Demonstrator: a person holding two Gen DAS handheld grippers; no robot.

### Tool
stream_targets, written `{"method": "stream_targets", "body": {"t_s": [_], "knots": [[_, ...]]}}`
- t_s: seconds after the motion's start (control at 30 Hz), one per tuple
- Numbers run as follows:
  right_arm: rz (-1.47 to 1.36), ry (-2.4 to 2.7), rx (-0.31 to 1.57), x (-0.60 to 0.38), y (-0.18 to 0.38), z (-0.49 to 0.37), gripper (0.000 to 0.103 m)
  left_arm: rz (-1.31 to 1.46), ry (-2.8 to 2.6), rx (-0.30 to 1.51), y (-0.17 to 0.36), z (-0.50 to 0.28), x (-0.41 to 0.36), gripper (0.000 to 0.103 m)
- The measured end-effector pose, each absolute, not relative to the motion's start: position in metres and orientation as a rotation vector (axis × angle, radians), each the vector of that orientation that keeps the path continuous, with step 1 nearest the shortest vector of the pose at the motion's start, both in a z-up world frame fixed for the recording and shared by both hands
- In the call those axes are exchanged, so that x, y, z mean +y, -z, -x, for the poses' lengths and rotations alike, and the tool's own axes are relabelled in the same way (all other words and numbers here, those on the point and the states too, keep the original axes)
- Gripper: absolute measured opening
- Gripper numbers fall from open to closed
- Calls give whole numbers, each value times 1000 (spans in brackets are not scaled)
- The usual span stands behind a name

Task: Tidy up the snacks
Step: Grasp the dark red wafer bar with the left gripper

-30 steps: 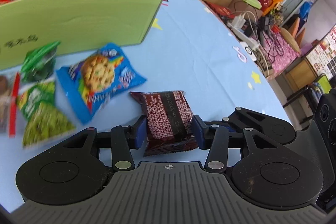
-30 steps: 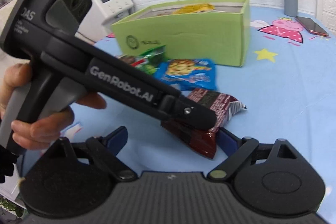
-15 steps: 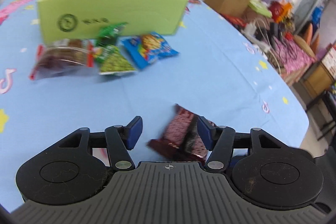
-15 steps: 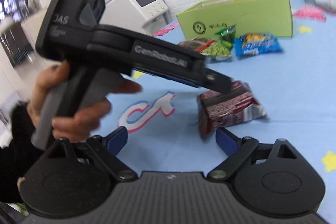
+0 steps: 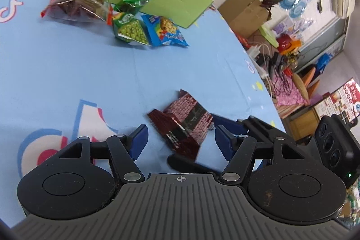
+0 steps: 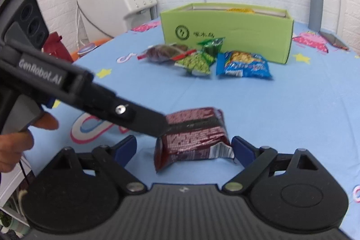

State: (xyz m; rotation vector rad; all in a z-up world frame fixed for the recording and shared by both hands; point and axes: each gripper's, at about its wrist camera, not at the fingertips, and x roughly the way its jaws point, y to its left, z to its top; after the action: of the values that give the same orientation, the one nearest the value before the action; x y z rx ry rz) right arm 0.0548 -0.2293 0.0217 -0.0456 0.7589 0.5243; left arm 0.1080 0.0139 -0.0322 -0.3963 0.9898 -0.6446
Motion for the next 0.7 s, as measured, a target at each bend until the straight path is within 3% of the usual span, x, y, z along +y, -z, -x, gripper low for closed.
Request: {"method": "stream_targets", "body": {"t_s": [0.27, 0.4, 0.47, 0.63, 0.7], "knots": [[19, -533, 741, -229, -23, -46, 92, 346, 607, 972, 32, -110, 11, 54], [-17, -521, 741, -232, -22, -57, 92, 326, 584, 944, 28, -113, 12, 65], [-17, -526, 743, -229, -20, -59, 92, 298, 572, 934, 28, -113, 9, 65], [-13, -534, 753, -223, -15, -62, 92, 250, 580, 942, 36, -116, 0, 55], [-11, -529, 748, -221, -15, -62, 92, 235, 583, 940, 37, -117, -2, 40]]}}
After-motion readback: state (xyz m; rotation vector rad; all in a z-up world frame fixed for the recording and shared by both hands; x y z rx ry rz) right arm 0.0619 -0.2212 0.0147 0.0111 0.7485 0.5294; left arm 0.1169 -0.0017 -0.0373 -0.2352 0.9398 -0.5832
